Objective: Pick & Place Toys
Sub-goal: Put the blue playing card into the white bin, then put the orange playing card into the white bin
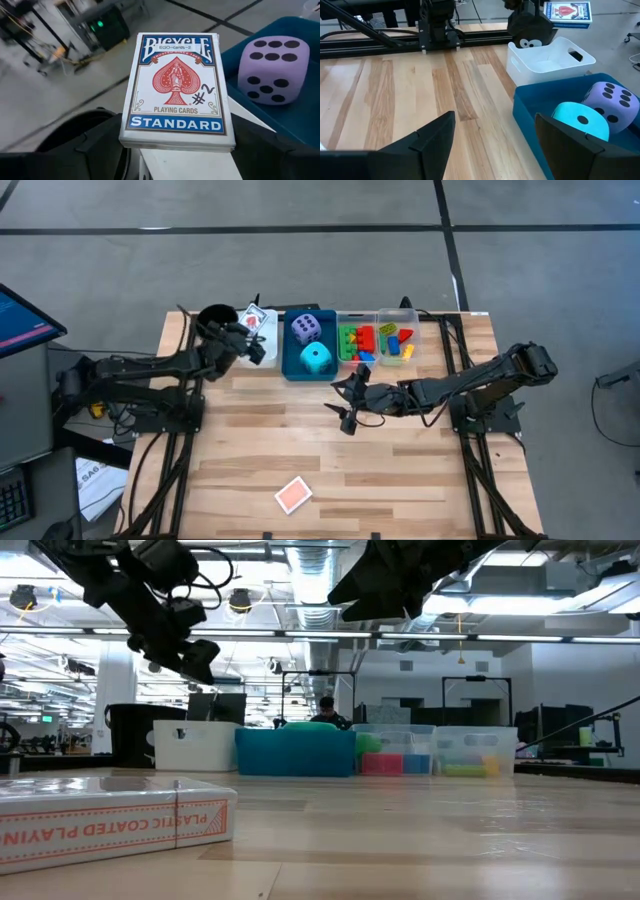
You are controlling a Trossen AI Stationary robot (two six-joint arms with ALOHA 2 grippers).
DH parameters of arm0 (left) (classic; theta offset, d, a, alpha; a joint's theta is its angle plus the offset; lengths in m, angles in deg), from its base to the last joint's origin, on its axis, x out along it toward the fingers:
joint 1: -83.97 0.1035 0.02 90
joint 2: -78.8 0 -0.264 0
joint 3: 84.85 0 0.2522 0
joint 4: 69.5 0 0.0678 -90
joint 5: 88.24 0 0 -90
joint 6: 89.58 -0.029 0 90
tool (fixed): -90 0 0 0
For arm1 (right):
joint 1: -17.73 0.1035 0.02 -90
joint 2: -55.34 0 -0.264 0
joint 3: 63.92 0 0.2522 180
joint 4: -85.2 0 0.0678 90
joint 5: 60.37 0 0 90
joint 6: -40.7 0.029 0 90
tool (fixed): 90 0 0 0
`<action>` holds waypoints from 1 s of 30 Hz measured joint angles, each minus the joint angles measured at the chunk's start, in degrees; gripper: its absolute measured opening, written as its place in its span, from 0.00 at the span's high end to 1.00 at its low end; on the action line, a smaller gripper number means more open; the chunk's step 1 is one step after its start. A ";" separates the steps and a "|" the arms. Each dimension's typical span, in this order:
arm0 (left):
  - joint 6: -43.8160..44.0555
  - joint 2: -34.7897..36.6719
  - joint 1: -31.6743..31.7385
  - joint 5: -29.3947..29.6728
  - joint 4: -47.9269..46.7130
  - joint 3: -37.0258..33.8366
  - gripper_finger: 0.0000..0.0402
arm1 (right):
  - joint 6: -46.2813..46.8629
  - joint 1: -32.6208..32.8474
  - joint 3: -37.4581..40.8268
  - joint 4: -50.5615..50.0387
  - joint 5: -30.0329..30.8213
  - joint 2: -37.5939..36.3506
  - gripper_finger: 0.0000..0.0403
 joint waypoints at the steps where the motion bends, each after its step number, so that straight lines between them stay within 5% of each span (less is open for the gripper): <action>1: -0.02 0.00 1.09 -1.34 0.05 0.00 0.24 | 0.06 0.00 0.00 0.03 0.01 0.00 0.33; 22: 7.95 0.00 3.99 -13.33 -1.23 0.00 0.05 | 2.01 0.00 0.00 0.26 0.01 0.00 0.33; 26: 10.53 0.00 3.99 -23.57 -1.06 0.00 0.04 | 1.71 0.04 0.00 0.25 -0.02 0.00 0.33; 30: 10.29 0.00 2.88 -44.06 2.16 0.00 0.05 | 0.17 -0.02 0.00 0.25 -2.83 0.00 0.33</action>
